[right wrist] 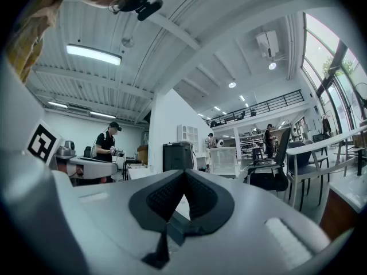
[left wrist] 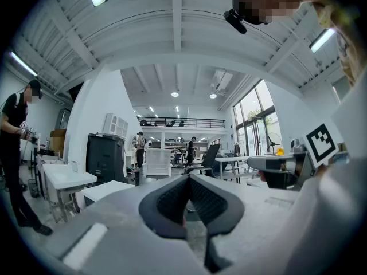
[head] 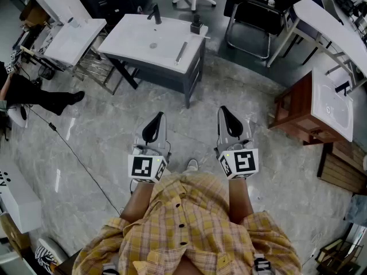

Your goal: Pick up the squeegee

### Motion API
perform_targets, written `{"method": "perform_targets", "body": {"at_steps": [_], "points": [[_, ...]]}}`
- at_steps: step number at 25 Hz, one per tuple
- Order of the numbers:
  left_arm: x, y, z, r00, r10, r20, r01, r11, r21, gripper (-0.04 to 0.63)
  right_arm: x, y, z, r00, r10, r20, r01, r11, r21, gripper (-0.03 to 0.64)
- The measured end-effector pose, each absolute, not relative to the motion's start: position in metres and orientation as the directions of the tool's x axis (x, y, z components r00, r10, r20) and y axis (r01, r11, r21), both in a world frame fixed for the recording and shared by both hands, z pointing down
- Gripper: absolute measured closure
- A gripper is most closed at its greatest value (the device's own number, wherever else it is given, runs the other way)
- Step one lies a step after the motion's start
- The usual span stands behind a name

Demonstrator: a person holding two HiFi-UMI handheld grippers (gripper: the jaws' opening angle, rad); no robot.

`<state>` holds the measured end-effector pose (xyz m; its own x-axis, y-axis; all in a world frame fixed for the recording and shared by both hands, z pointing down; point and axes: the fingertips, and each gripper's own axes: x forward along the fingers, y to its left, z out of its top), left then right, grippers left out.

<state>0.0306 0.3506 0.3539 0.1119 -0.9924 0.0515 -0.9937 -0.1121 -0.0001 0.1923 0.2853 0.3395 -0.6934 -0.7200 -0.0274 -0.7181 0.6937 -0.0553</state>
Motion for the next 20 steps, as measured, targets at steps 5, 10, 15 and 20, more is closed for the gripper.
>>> {"method": "perform_targets", "body": {"at_steps": [5,10,15,20], "points": [[0.04,0.347,0.355,0.095,-0.994,0.06,-0.995,-0.094,0.015,0.594,0.2,0.281,0.334,-0.725,-0.687,-0.047,-0.683,0.726,-0.08,0.615],[0.04,0.346,0.354,0.085,-0.994,0.069,-0.996,-0.084,0.013,0.594,0.197,0.279,0.332,-0.74,-0.671,-0.052,-0.67,0.741,-0.029,0.615],[0.038,0.336,0.361,0.085,-0.991,0.102,-0.996,-0.083,0.03,0.594,0.194,0.264,0.339,-0.718,-0.696,-0.022,-0.695,0.718,-0.035,0.615],[0.037,0.318,0.366,0.107,-0.986,0.129,-0.993,-0.1,0.057,0.594,0.191,0.248,0.347,-0.731,-0.682,0.009,-0.68,0.727,-0.095,0.614]]}}
